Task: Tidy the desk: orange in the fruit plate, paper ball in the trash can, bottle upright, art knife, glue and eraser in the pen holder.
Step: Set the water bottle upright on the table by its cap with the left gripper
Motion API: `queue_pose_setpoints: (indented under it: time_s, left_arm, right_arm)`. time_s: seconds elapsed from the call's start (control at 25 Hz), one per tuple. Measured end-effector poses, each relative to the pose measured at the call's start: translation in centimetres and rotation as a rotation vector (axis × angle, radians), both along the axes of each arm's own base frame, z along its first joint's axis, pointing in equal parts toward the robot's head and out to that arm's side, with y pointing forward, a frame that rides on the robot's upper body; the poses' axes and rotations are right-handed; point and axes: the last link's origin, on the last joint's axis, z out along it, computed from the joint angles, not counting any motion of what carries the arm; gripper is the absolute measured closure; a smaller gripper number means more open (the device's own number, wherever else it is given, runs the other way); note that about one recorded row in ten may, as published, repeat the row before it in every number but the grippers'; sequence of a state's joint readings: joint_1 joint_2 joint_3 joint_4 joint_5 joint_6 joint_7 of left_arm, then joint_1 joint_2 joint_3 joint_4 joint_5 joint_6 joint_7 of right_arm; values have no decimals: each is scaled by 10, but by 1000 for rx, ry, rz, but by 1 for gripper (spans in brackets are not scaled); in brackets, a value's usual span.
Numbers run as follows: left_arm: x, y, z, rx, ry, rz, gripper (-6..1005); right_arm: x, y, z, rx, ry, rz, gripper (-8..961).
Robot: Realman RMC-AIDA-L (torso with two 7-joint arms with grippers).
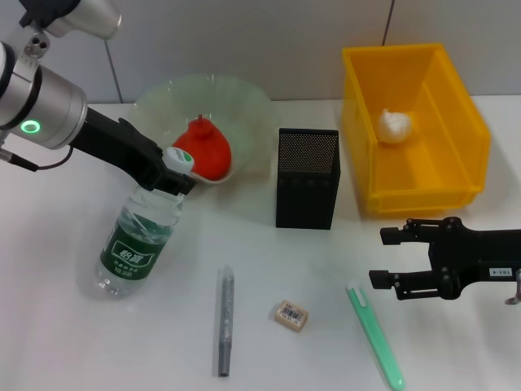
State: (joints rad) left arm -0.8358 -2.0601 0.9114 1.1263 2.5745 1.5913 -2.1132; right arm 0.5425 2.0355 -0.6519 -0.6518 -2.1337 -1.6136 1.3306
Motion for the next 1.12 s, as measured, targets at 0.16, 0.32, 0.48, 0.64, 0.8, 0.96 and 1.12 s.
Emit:
queue_pose_setpoints:
  time_s: [0.16, 0.32, 0.48, 0.64, 0.8, 0.96, 1.12]
  left_arm:
    - [-1, 1, 5, 20, -10, 4, 550]
    - [-1, 1, 8, 32, -19, 8, 551]
    - [0, 1, 10, 35, -21, 7, 551]
    - [1, 1, 15, 43, -18, 0, 550]
    - [1, 1, 21, 62, -25, 1, 551]
    - [0, 2, 26, 73, -31, 7, 551]
    - [0, 1, 27, 74, -31, 8, 550]
  right_arm:
    - [-1, 1, 0, 1, 0, 2, 157]
    - [-2, 2, 1, 1, 0, 3, 157]
    - [-2, 3, 1, 1, 0, 4, 157]
    - [-2, 3, 1, 1, 0, 5, 157]
    - [-2, 4, 1, 6, -4, 4, 157]
    - [-2, 5, 1, 11, -7, 2, 157]
    - [-2, 5, 2, 11, -8, 2, 157]
